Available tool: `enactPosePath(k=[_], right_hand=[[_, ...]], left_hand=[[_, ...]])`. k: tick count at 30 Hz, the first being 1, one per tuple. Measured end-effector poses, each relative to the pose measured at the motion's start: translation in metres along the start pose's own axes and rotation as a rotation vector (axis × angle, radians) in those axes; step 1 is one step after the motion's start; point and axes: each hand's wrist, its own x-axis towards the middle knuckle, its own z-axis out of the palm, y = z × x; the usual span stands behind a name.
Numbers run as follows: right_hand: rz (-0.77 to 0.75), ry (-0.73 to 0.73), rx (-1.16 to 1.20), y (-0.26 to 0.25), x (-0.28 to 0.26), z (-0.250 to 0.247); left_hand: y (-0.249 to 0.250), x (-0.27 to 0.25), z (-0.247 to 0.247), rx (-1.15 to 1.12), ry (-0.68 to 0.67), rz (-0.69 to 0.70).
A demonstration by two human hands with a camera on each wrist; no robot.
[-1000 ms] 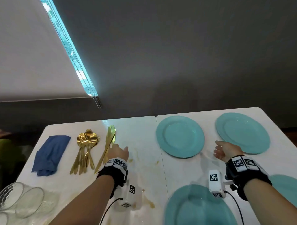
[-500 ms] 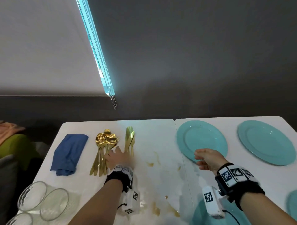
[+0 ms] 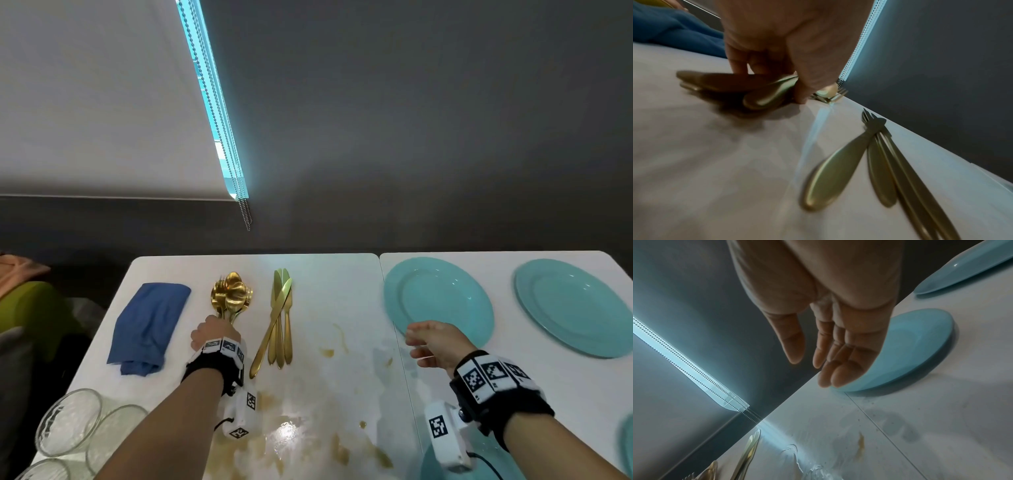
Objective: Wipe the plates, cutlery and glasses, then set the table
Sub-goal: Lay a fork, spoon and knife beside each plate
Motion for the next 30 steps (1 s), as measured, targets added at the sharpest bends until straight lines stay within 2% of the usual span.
enactPosePath(k=[4,8,10,14,17,22,25,30], right_hand=[[0.01,-0.012,-0.007,0.004,-0.002,0.004],[0.021,-0.015,-0.015,0.011,-0.004,0.004],[0.029,-0.018,-0.017,0.016,-0.006,0.003],[0.03,-0.019,-0.02,0.022,-0.011,0.001],[0.016,-0.033,-0.036,0.023,-0.018,0.005],[-0.047,-0.09,-0.088,0.021,-0.039,0.021],[-0.107,-0.125,-0.108,0.017,-0.054,0.028],[-0.224,-0.103,-0.061,0.016,-0.078,0.021]], left_hand=[[0.002,-0.001,-0.001,0.059,-0.045,0.052],[0.0,-0.005,0.0,0.016,-0.056,0.146],[0.0,-0.011,-0.003,-0.012,-0.054,0.117],[0.005,-0.021,-0.01,-0.295,-0.042,0.014],[0.01,-0.033,-0.022,-0.391,-0.123,0.055],[0.036,-0.075,-0.043,-0.588,-0.26,0.312],[0.058,-0.125,-0.049,-0.836,-0.466,0.41],[0.075,-0.19,-0.028,-0.885,-0.72,0.539]])
